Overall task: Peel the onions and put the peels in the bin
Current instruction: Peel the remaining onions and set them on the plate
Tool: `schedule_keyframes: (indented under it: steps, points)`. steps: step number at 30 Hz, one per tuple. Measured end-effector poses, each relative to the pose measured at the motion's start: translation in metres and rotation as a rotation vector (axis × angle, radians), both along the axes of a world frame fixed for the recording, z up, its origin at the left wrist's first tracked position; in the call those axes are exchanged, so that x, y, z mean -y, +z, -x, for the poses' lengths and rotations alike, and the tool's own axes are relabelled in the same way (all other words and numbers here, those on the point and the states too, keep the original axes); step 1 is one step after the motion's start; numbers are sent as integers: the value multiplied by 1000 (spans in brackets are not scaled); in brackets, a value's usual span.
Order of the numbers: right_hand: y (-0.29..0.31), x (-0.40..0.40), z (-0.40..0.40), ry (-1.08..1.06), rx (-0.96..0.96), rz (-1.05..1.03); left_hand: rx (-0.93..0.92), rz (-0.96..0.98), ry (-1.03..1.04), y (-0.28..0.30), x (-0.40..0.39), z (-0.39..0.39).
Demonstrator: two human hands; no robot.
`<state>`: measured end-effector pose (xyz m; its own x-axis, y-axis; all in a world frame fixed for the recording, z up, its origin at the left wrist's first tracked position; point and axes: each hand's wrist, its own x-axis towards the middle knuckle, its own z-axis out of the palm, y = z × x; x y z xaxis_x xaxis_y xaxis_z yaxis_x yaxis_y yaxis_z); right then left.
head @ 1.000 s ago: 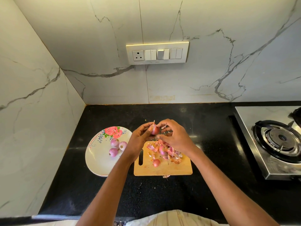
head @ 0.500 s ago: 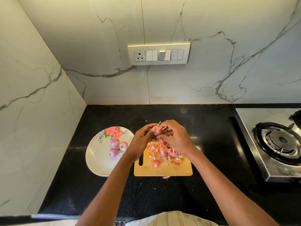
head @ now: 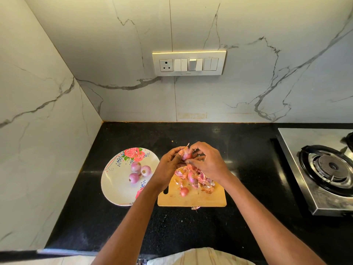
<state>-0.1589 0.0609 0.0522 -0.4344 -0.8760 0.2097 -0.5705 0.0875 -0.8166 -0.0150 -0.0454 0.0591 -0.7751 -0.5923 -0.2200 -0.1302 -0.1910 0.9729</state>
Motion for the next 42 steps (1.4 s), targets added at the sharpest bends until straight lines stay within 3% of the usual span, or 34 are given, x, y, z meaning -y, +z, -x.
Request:
schedule_keyframes:
  steps: [5, 17, 22, 26, 32, 36, 42]
  points:
    - [2, 1, 1, -19, -48, -19, -32, -50, 66, -4, -1, 0]
    - [10, -1, -11, -29, 107, -35, -106, -320, 202, 0, -2, 3]
    - [12, -3, -13, -5, 60, -27, -78, -227, 183, -1, -4, 4]
    - [7, -7, -8, 28, -6, -90, -114, -286, 261, 1, 0, 0]
    - [-2, -7, 1, -60, 20, -195, -100, -236, 213, 10, 9, -8]
    - [6, 0, -10, -55, 218, -59, -80, -149, 129, 7, 4, -8]
    - [7, 3, -14, -65, 191, 65, -82, -109, 66, 10, 0, -3]
